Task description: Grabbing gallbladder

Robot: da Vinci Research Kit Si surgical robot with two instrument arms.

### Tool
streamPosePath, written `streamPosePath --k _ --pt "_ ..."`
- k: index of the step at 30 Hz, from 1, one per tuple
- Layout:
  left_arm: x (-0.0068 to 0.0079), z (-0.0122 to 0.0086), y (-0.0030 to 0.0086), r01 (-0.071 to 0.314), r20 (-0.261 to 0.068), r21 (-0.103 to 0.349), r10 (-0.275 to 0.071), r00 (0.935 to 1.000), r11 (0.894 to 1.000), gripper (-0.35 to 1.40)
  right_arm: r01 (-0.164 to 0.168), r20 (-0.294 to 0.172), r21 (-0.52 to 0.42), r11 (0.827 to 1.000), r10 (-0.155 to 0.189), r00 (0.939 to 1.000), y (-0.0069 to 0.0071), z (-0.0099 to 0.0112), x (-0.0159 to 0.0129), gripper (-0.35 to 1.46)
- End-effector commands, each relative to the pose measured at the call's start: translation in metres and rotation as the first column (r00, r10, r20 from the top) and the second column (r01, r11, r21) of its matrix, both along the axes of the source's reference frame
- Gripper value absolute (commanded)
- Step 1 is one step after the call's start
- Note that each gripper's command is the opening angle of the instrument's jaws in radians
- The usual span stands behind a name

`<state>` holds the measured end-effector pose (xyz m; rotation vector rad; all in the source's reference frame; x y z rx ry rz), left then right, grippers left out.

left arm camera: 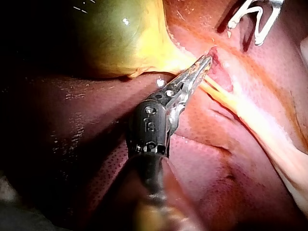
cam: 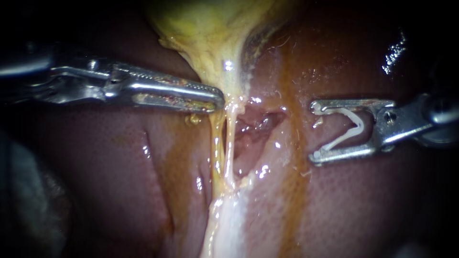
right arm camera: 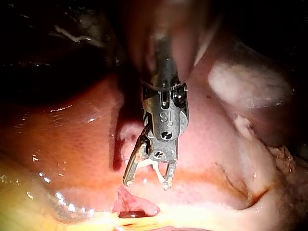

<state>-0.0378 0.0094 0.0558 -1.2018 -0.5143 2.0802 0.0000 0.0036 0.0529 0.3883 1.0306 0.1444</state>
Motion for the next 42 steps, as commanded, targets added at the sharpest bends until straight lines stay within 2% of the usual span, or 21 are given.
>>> streamPosePath --k 1,3,5,7,10,13,17,26,31,37,42 --pt "0.0001 0.0000 0.0000 -0.007 0.005 0.003 0.007 1.0000 1.000 -0.35 0.000 0.000 0.000 1.000 0.000 1.0000 0.0000 0.0000 0.0000 0.50" --pt "0.0001 0.0001 0.0001 -0.022 0.012 -0.003 0.022 0.9997 1.000 -0.35 0.000 0.000 0.000 1.000 0.000 1.0000 0.0000 0.0000 0.0000 0.50" --pt "0.0002 0.0002 0.0001 -0.043 0.015 -0.033 0.044 0.9989 0.999 -0.33 0.000 0.000 0.000 1.000 0.000 1.0000 0.0000 0.0000 0.0000 0.50" --pt "0.0005 0.0002 0.0001 -0.056 0.015 -0.053 0.057 0.9983 0.997 0.02 0.001 -0.001 0.000 1.000 -0.001 1.0000 0.0000 0.0000 0.0000 0.50" --pt "0.0007 0.0002 0.0000 -0.060 0.016 -0.058 0.061 0.9980 0.996 0.26 0.001 -0.001 0.000 1.000 -0.001 1.0000 0.0000 0.0000 0.0000 0.50" --pt "0.0008 0.0004 0.0001 -0.067 0.016 -0.069 0.068 0.9975 0.995 0.42 0.001 -0.001 0.000 1.000 -0.001 1.0000 0.0000 0.0000 0.0000 0.50" --pt "0.0008 0.0010 0.0001 -0.071 0.016 -0.077 0.073 0.9972 0.994 0.52 0.001 -0.001 0.000 1.000 -0.001 1.0000 0.0000 0.0000 0.0000 0.50" --pt "0.0006 0.0046 -0.0011 -0.091 -0.016 -0.093 0.090 0.9959 0.992 0.51 0.001 -0.001 0.000 1.000 -0.001 1.0000 0.0000 0.0000 0.0000 0.50" --pt "0.0006 0.0068 -0.0015 -0.098 -0.041 -0.080 0.095 0.9947 0.992 0.46 0.001 -0.001 0.000 1.000 -0.001 1.0000 0.0000 -0.0001 0.0000 0.50" --pt "0.0009 0.0088 -0.0016 -0.100 -0.057 -0.069 0.097 0.9937 0.993 0.39 0.001 -0.001 0.000 1.000 -0.001 1.0000 -0.0001 -0.0001 0.0000 0.50" --pt "0.0010 0.0094 -0.0015 -0.100 -0.059 -0.065 0.097 0.9936 0.993 0.29 0.001 -0.001 0.000 1.000 -0.001 1.0000 -0.0001 -0.0001 0.0000 0.50"
